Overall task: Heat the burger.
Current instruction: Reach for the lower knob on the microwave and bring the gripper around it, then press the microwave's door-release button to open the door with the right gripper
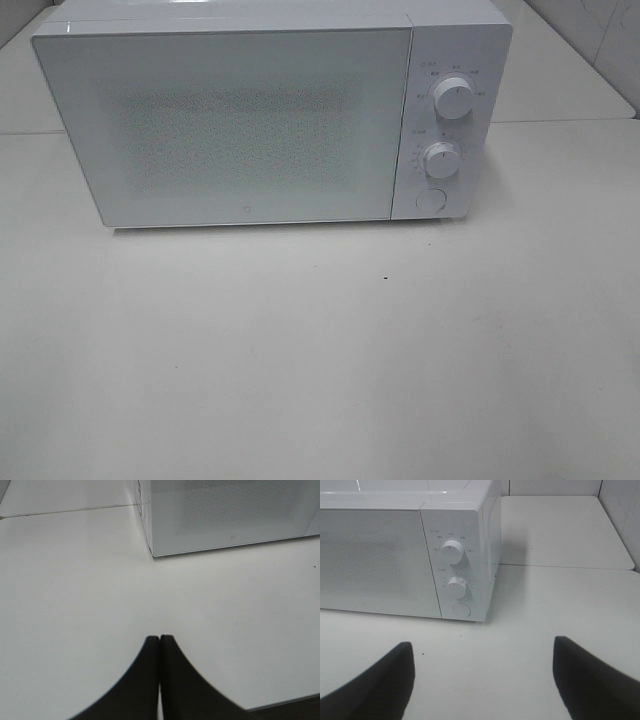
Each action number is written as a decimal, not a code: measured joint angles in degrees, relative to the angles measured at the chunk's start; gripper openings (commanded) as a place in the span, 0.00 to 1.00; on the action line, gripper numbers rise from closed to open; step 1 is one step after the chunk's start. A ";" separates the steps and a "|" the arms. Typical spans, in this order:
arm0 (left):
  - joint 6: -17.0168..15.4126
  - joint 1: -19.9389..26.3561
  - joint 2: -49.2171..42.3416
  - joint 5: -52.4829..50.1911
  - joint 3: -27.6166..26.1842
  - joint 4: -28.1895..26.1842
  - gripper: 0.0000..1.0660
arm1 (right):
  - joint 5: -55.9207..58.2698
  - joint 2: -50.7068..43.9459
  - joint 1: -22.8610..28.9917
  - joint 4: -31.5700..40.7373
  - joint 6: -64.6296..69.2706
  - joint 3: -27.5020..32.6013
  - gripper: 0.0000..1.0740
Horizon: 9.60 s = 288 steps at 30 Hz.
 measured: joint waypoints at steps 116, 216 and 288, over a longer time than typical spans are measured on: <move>-0.17 0.00 0.00 0.00 0.00 0.00 0.00 | -94.42 99.87 13.58 19.37 -12.03 -11.63 0.48; -0.23 0.00 0.00 0.00 0.00 0.00 0.00 | -61.48 73.74 13.41 -13.92 25.95 -6.19 0.57; -0.23 0.00 0.00 0.00 0.00 0.00 0.00 | 33.86 13.29 -13.24 4.53 0.17 -10.49 0.51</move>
